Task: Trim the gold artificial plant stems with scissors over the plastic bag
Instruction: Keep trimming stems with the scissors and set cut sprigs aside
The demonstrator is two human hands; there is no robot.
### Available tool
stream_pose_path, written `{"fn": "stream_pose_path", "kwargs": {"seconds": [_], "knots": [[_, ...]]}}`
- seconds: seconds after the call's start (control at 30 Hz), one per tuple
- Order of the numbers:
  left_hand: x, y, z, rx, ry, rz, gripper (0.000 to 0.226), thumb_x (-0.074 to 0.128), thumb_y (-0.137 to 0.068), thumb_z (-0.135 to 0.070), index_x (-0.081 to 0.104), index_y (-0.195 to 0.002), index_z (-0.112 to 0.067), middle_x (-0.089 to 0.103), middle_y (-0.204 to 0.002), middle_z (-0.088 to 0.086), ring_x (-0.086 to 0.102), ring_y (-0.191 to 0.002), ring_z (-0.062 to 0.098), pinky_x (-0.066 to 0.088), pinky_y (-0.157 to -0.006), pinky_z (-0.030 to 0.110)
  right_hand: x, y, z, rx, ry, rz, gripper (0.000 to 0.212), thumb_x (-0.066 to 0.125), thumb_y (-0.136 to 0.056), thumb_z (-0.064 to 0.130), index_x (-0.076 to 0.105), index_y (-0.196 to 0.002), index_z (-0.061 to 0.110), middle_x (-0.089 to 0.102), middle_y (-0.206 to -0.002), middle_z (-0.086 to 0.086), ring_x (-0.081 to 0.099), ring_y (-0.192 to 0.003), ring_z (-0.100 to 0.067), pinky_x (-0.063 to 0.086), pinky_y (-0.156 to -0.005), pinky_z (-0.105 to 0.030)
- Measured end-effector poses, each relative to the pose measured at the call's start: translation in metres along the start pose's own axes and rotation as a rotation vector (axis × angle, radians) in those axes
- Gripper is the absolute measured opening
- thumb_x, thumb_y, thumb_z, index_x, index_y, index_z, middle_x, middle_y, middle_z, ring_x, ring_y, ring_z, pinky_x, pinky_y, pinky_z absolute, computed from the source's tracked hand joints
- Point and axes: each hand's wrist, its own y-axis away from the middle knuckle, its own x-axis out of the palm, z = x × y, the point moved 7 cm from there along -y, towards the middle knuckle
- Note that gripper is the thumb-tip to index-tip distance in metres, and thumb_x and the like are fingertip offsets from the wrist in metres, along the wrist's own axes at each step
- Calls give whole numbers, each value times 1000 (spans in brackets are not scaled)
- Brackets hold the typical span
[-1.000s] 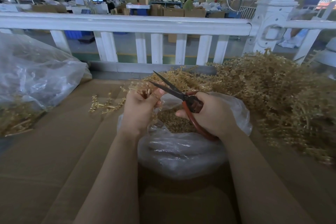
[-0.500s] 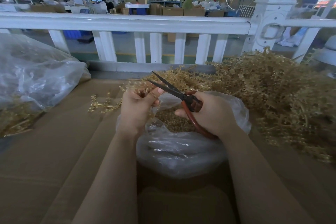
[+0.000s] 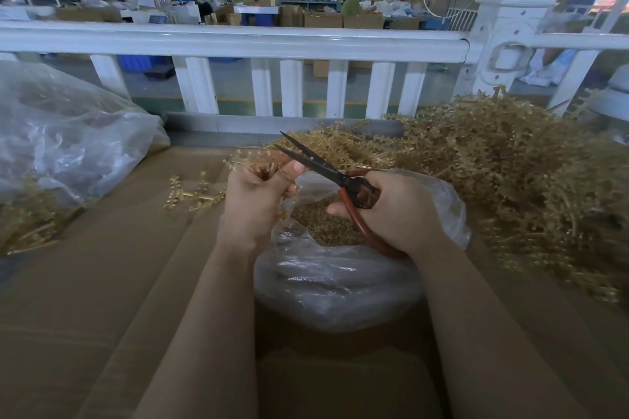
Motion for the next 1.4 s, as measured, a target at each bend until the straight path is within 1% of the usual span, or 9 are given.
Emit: {"fn": "stream_pose_path", "kwargs": {"seconds": [0.13, 0.27, 0.57, 0.87, 0.97, 1.07, 1.2, 1.33, 1.4], "knots": [[-1, -1, -1, 15, -16, 17, 33, 71, -89, -13, 72, -60, -30, 57, -53, -8, 50, -52, 7, 45, -55, 18, -1, 0, 0, 1, -5, -4, 45, 63, -65, 85, 52, -66, 42, 60, -70, 32, 57, -74, 11, 39, -50, -13], [0, 1, -1, -2, 26, 50, 18, 74, -82, -23, 75, -64, -28, 56, -53, -7, 49, -51, 8, 42, -51, 20, 1, 0, -4, 24, 17, 8, 55, 62, -63, 86, 58, -67, 31, 58, -58, 13, 56, -57, -2, 32, -48, -16], [5, 1, 3, -32, 90, 144, 9, 73, -82, -19, 79, -75, -20, 68, -67, -5, 52, -55, 6, 45, -56, 16, -1, 1, -6, 11, 48, 24, 58, 53, -60, 91, 51, -67, 34, 56, -60, 14, 54, -58, 1, 30, -50, -21], [9, 4, 5, -76, 71, 221, 11, 71, -78, -22, 80, -71, -21, 64, -58, -8, 52, -54, 6, 44, -55, 18, -1, 1, -4, 8, 30, 20, 55, 52, -56, 93, 51, -66, 39, 57, -62, 19, 55, -71, 10, 29, -50, -17], [9, 4, 5, -87, 64, 217, 11, 71, -77, -23, 80, -70, -22, 65, -59, -8, 52, -54, 6, 44, -56, 18, -2, 1, -2, 2, 18, 20, 56, 52, -56, 93, 53, -67, 39, 57, -85, 40, 52, -83, 17, 31, -50, -18], [9, 3, 5, -104, 75, 207, 12, 71, -77, -22, 80, -70, -20, 66, -60, -6, 53, -54, 6, 45, -56, 18, -4, 1, 0, -6, 9, 10, 52, 54, -57, 92, 53, -67, 41, 52, -89, 47, 53, -83, 17, 31, -50, -17], [9, 3, 6, -114, 78, 204, 15, 70, -82, -15, 80, -72, -19, 70, -67, -2, 53, -55, 8, 45, -56, 19, -3, 0, -3, 2, -5, 4, 53, 55, -56, 92, 56, -67, 41, 62, -75, 29, 55, -81, 14, 32, -51, -15], [7, 3, 5, -129, 100, 190, 18, 70, -84, -8, 78, -71, -16, 74, -72, -1, 56, -54, 6, 46, -55, 17, -2, 1, -2, 8, -8, 15, 52, 56, -56, 91, 55, -65, 40, 58, -79, 39, 55, -78, 13, 34, -47, -14], [7, 4, 5, -138, 98, 199, 14, 72, -81, -12, 79, -70, -17, 73, -70, -2, 57, -54, 6, 47, -55, 17, -2, 1, -3, 12, -1, 21, 53, 55, -56, 93, 57, -67, 41, 61, -73, 30, 56, -78, 12, 37, -50, -13]]}}
